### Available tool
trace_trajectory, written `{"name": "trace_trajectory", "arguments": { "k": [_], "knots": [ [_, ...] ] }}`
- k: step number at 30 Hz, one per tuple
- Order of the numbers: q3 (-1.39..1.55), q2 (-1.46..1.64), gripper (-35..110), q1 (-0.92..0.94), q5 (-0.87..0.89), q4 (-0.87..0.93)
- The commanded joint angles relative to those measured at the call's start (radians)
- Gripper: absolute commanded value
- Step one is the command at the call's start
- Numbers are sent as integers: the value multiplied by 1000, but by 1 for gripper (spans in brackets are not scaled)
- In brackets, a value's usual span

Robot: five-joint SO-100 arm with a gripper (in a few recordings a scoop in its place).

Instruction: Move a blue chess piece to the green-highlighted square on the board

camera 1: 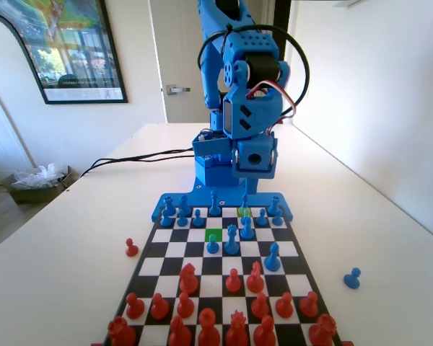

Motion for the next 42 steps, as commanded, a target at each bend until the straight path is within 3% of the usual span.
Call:
{"name": "trace_trajectory", "arguments": {
  "k": [1, 30, 42],
  "knots": [
    [26, 8, 10, -3, -28, -25],
    [129, -44, 9, 15, -66, -196],
    [152, -52, 1, 20, -78, -247]
  ]
}}
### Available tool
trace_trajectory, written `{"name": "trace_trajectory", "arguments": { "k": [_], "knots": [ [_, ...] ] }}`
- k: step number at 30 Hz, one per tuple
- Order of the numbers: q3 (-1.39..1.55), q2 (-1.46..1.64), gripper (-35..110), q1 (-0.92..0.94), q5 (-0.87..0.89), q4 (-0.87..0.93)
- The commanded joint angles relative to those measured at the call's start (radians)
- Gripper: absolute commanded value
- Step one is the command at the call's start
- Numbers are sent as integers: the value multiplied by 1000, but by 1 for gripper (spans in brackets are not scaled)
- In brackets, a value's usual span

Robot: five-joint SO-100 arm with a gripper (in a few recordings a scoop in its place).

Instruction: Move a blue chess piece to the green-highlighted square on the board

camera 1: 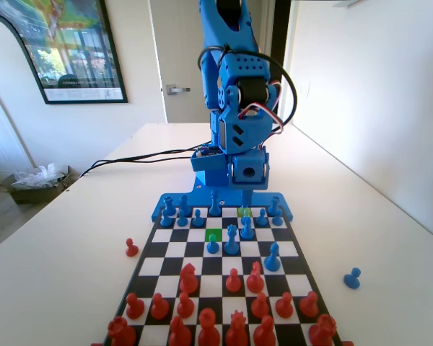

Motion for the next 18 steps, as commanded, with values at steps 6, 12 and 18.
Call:
{"name": "trace_trajectory", "arguments": {
  "k": [6, 12, 18],
  "knots": [
    [8, 9, 1, -9, -17, -18],
    [9, 9, 1, -6, -18, -17],
    [-57, 28, 1, -9, 8, 106]
  ]
}}
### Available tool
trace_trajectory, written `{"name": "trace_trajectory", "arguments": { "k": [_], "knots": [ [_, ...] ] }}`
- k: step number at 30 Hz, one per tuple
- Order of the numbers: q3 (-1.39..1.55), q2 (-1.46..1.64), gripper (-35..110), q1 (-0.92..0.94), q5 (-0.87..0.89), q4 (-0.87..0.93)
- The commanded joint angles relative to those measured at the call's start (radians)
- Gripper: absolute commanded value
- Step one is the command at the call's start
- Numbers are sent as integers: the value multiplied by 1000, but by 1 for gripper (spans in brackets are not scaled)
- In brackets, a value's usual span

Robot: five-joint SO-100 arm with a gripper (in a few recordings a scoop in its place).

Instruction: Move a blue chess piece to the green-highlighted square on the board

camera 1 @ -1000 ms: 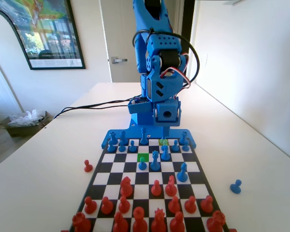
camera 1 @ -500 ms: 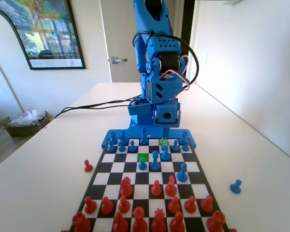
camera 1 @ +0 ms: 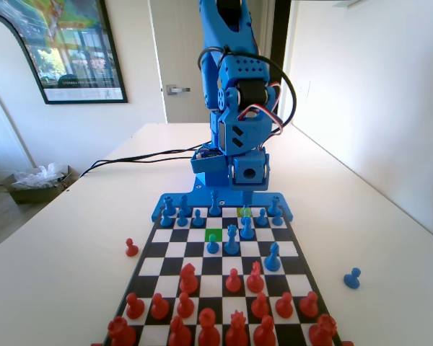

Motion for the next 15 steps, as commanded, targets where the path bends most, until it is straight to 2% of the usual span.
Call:
{"name": "trace_trajectory", "arguments": {
  "k": [1, 9, 15],
  "knots": [
    [-69, 34, 1, -9, 6, 114],
    [-196, 84, 1, 8, 25, 313],
    [-268, 178, 1, 86, -25, 483]
  ]
}}
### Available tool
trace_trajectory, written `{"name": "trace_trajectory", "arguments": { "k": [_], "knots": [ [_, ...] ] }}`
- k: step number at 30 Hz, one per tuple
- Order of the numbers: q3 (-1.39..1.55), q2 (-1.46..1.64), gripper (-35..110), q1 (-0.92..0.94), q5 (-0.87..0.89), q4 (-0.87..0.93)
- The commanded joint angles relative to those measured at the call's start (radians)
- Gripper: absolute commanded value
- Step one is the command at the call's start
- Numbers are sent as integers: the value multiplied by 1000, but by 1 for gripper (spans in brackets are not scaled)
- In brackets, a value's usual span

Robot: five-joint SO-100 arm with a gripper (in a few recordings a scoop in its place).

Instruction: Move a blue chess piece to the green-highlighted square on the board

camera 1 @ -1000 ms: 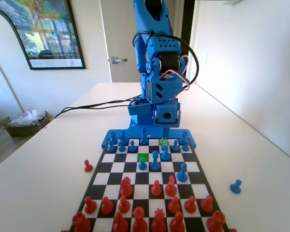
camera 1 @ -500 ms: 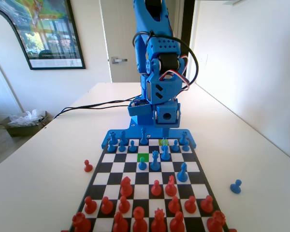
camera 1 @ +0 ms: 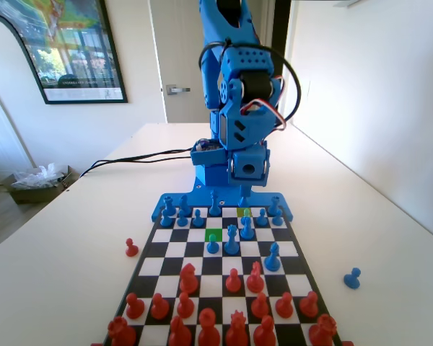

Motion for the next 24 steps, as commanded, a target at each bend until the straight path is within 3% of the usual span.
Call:
{"name": "trace_trajectory", "arguments": {
  "k": [1, 15, 24],
  "knots": [
    [-75, 94, 1, 41, -49, 106],
    [-189, 84, 1, 255, -67, 199],
    [-227, -54, 1, 328, 44, 38]
  ]
}}
